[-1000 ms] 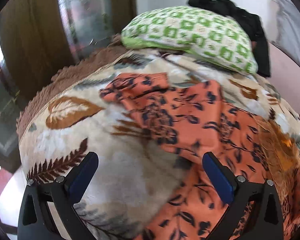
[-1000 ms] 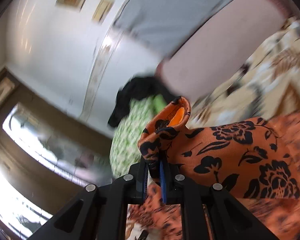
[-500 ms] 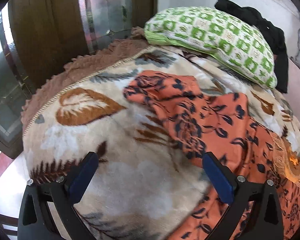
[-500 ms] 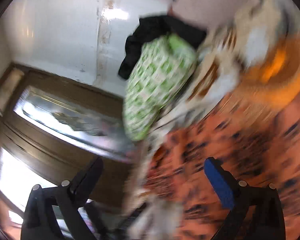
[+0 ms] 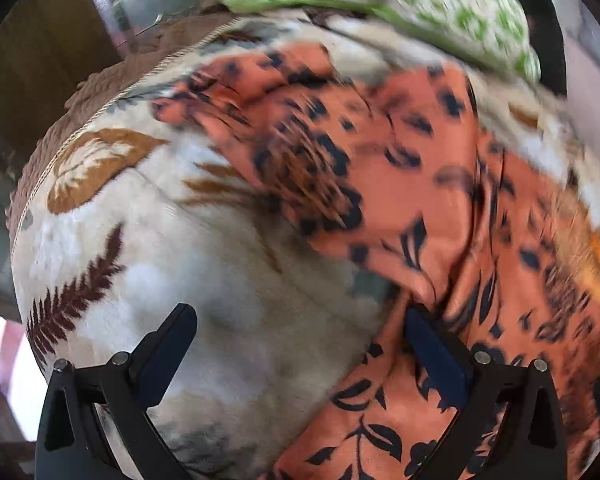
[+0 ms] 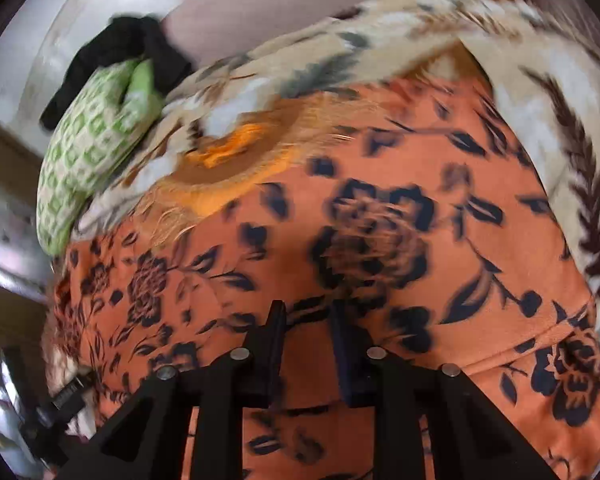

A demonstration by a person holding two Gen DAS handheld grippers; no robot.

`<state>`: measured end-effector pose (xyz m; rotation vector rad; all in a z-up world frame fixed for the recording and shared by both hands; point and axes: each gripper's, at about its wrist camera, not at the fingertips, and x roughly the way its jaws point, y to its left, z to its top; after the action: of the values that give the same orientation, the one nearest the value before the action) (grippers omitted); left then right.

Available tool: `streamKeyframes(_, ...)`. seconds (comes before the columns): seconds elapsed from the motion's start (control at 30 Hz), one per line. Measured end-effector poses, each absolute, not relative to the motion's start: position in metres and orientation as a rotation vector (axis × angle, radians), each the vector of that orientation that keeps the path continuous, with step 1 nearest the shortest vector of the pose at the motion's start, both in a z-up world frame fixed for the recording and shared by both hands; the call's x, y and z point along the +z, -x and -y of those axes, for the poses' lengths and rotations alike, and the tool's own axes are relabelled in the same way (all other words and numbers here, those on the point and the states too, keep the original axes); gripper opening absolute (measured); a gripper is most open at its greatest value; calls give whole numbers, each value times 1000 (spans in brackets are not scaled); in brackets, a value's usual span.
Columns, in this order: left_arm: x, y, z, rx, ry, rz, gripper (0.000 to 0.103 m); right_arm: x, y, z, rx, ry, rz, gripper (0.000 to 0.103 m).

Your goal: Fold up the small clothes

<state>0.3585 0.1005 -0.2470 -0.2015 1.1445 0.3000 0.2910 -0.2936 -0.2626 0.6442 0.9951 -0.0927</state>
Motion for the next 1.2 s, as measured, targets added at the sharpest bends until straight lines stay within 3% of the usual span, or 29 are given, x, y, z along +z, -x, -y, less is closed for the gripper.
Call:
streamKeyframes(0.2,-224,-343,-181,514,391,-1053,103,-214,-328,185,200,-451,-942,26)
streamKeyframes(0.43,-225,-316,-252,662,559,-1023,103,-258,-364,86,311,-352,-1098,29)
streamKeyframes(0.6,-221,-303,-281,702,684,-972,103,-229,-360,72,382,-375,-998,31)
streamKeyframes(0.63,-220,-300,-283,706,706,-962,103,-219,-360,66,421,-376,-962,41)
streamKeyframes(0.67,-218,-298,-283,710,719,-955,103,-211,-360,59,466,-380,-933,69)
streamKeyframes(0.73,-217,-297,-282,708,732,-951,103,-195,-367,40,571,-428,-881,92)
streamKeyframes(0.9,-221,-298,-286,693,760,-964,103,-189,-414,1,632,-593,-880,92)
streamKeyframes(1.1,-220,-300,-287,674,788,-962,103,-220,-482,-24,580,-752,-979,91)
streamKeyframes(1.2,-220,-302,-286,664,797,-959,103,-231,-501,-34,562,-804,-966,72)
